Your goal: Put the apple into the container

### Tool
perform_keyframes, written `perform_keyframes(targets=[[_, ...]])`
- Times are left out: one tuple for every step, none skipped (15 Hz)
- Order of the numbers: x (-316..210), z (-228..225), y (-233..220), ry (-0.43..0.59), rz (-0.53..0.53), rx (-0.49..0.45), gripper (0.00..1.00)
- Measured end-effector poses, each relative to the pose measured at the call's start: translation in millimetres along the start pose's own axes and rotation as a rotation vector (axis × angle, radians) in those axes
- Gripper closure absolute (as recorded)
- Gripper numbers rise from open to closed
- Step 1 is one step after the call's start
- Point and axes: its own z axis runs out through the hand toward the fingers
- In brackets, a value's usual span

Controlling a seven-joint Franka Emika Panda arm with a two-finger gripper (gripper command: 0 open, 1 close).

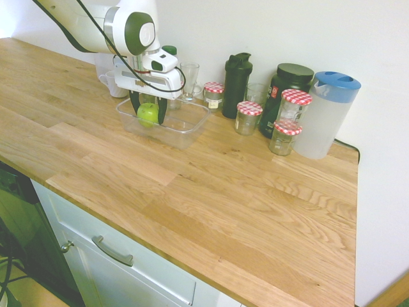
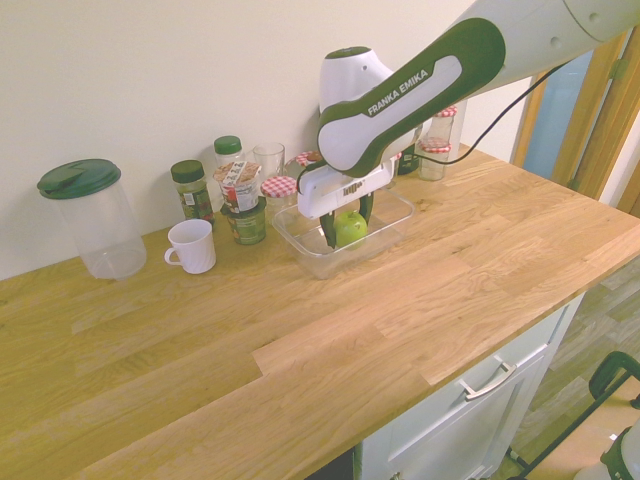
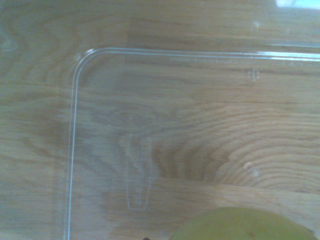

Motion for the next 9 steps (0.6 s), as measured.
perform_keyframes(targets=[[1,2,0,-0.002,0.002,-0.002,0.0],[3,4,0,-0.003,0.004,-0.004,0.0],[5,5,0,-0.005,0.007,-0.005,0.0],[6,6,0,-0.006,0.01,-0.006,0.0],[8,5,0,-0.003,0.011,-0.003,0.0],[11,-1,-2,0.004,0.014,0.005,0.0],[16,-14,-5,0.015,0.019,0.014,0.0],[22,-34,-5,0.024,0.029,0.019,0.0],[27,-57,-2,0.022,0.045,0.022,0.0]])
